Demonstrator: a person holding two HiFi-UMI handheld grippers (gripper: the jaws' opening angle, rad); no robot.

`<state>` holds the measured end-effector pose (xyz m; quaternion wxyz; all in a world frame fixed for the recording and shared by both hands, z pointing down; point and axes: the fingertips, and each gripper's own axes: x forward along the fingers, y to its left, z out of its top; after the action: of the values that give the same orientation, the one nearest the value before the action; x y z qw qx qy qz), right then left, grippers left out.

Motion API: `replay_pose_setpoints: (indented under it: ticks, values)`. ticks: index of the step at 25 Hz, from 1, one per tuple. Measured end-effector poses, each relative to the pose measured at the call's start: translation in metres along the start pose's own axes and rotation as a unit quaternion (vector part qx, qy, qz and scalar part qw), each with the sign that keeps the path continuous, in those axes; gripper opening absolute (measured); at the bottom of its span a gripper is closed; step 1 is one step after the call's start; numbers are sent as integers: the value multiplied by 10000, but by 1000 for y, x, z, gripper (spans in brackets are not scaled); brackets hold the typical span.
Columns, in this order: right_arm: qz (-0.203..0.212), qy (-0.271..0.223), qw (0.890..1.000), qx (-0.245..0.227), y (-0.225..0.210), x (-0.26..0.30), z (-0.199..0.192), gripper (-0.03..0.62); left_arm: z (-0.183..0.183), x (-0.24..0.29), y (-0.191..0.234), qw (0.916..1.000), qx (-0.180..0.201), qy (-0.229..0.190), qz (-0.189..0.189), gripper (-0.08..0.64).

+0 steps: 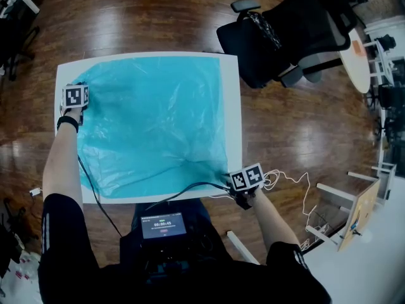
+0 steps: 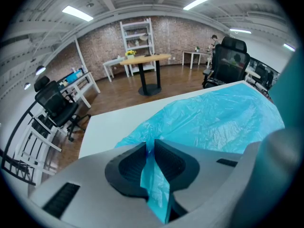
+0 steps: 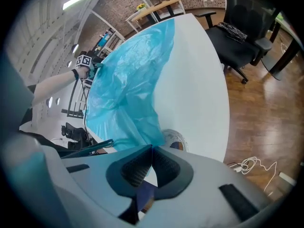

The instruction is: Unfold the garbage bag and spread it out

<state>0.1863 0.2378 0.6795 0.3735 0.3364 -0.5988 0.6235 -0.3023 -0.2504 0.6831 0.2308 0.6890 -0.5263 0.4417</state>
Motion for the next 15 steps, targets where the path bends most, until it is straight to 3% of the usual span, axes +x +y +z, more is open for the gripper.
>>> replay_pose_setpoints:
  ticks: [10, 15]
  values:
    - [-252, 241, 9994, 78, -9, 12, -21, 28, -2, 0, 3, 10000, -8, -25, 16, 46]
    - [-386, 231, 9989, -106, -14, 10, -20, 75, 0, 1, 2, 10000, -4, -64, 2, 46]
